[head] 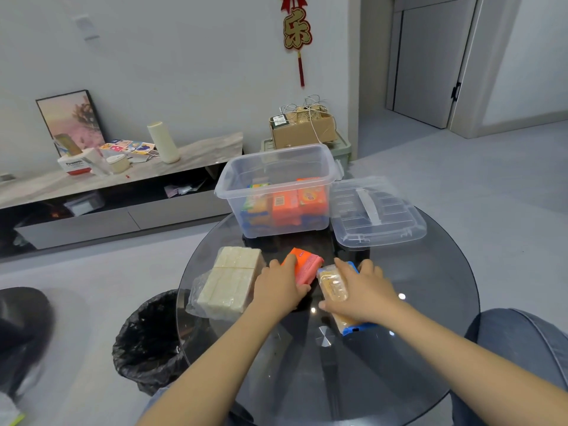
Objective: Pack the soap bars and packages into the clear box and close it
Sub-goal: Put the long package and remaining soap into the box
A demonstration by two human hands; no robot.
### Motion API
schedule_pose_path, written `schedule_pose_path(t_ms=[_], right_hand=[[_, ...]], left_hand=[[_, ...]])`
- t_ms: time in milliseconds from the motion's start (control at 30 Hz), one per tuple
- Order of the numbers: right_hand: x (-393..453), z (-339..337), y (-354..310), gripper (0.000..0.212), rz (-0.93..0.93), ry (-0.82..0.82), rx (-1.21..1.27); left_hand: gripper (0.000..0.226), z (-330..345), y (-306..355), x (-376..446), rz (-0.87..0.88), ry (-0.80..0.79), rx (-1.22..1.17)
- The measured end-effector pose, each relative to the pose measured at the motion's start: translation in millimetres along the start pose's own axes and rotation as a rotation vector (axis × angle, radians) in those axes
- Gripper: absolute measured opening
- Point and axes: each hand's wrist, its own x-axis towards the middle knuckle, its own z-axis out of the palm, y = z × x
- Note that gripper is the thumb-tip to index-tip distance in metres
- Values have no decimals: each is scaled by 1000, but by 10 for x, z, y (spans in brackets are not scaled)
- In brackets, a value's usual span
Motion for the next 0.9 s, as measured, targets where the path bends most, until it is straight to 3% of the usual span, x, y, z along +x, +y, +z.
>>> schedule_pose_path(t_ms=[133, 233, 300, 367, 433, 500, 567, 633, 733, 800, 900], right_hand=[[4, -77, 32, 90, 42, -4, 125], [40, -197, 74, 77, 114, 43, 484], [47, -241, 97, 59, 122, 2, 835], [49, -226, 78, 47, 89, -37, 1041], [61, -186, 8, 51, 47, -38, 1178], [61, -150, -91, 64, 7, -31, 1254], [62, -131, -172, 79, 4, 18, 1252], [63, -92, -223, 81, -9, 63, 1173], [93, -30, -267, 51, -30, 104, 1087], [117, -34, -254, 47, -25, 31, 1294], [185, -98, -150, 65, -22, -251, 1631]], left_hand=[[67, 13, -19, 13, 2, 8, -118], [66, -55, -53, 29, -59, 5, -374], [61, -117, -60, 35, -185, -48, -711], [47, -179, -30, -3, -318, -206, -1179], [37, -208, 28, -62, -407, -389, -1611], [36, -173, 57, -95, -377, -453, -1797], [36, -161, 90, -111, -262, -449, -1812], [43, -147, 122, -115, -182, -445, -1763], [64, -112, 169, -120, -223, -398, -1596], [61, -62, 149, -99, -260, -338, -1540], [39, -47, 108, -61, -227, -264, -1564]])
